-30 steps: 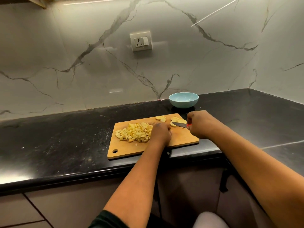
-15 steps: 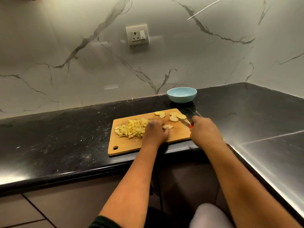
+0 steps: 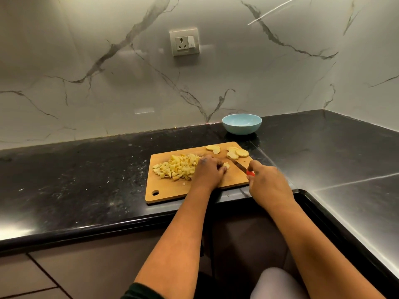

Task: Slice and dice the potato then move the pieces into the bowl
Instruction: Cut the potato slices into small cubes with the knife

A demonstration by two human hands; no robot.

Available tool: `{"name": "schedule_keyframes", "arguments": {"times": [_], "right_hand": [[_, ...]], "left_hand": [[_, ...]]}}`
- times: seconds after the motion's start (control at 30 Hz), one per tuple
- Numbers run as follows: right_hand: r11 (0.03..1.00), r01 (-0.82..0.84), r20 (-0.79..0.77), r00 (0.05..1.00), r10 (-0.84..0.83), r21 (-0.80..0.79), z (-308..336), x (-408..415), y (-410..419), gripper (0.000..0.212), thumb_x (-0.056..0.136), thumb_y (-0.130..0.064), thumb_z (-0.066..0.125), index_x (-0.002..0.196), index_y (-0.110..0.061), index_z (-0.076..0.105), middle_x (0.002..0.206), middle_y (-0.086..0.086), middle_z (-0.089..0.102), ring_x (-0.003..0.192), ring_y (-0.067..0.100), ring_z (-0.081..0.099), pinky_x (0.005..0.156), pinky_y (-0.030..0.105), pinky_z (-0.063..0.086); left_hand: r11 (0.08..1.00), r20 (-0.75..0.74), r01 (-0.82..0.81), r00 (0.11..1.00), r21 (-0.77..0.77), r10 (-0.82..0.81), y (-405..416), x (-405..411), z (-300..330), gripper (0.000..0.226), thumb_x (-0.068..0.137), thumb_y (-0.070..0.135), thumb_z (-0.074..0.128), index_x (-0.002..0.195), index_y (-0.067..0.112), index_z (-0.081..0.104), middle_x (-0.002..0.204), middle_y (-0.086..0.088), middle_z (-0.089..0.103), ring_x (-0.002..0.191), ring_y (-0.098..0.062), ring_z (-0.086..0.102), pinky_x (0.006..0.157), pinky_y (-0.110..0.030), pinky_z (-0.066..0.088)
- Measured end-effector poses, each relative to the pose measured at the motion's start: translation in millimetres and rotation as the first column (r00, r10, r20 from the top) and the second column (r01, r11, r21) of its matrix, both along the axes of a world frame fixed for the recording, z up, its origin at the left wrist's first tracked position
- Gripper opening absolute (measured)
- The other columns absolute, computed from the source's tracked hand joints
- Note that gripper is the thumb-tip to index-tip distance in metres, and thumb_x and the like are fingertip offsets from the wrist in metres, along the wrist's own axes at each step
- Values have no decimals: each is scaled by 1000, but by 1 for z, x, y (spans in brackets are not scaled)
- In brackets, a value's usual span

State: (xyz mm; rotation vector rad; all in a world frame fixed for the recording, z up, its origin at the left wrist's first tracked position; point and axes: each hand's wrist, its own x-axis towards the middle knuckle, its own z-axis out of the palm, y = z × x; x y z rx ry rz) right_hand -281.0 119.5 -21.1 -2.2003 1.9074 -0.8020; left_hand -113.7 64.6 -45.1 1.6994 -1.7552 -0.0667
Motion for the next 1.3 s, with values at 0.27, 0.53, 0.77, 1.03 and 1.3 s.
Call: {"name": "schedule_keyframes", "arguments": {"times": [0.27, 0.53, 0.77, 1.03, 1.3], "right_hand": [[988, -65, -85, 993, 78, 143, 17, 7, -11, 17, 93, -12, 54, 102, -25, 60, 96, 5, 58, 81, 21, 58, 74, 40, 57], [972, -44, -308, 944, 116, 232, 60, -3, -2, 26, 84, -6, 66, 106, -19, 64, 96, 5, 60, 84, 22, 59, 82, 39, 57], [979, -5, -85, 996, 23, 206, 50, -16, 15, 18, 92, -17, 62, 109, -23, 62, 91, -1, 57, 77, 14, 55, 65, 28, 50], [993, -28, 52, 998, 22, 113, 17, 11, 17, 6, 94, -15, 53, 98, -16, 57, 84, 5, 53, 72, 20, 50, 61, 29, 44], [990, -39, 2, 999, 39, 137, 19, 33, 23, 13, 96, -5, 42, 93, -16, 49, 75, -2, 41, 69, 16, 45, 60, 28, 39]], "left_hand": [[1000, -8, -9, 1000, -21, 9, -3, 0, -2, 21, 91, 26, 68, 105, 13, 75, 110, -5, 67, 103, -16, 57, 91, -25, 43], [1000, 11, 10, 1000, -13, -10, 2, -1, 2, 20, 92, 23, 66, 104, 11, 75, 107, -6, 68, 99, -18, 60, 90, -30, 49], [999, -21, 46, 999, -3, -46, 3, 1, 4, 19, 91, 16, 63, 105, 13, 75, 106, -4, 71, 99, -16, 63, 88, -24, 47], [998, -55, 27, 998, -61, -30, 7, 2, 2, 21, 85, 13, 69, 106, 12, 69, 101, -4, 71, 93, -15, 66, 87, -29, 56], [997, -49, 8, 999, -77, -12, 5, -1, 2, 15, 84, 12, 67, 99, 11, 70, 95, -5, 71, 87, -16, 66, 80, -29, 57]]}}
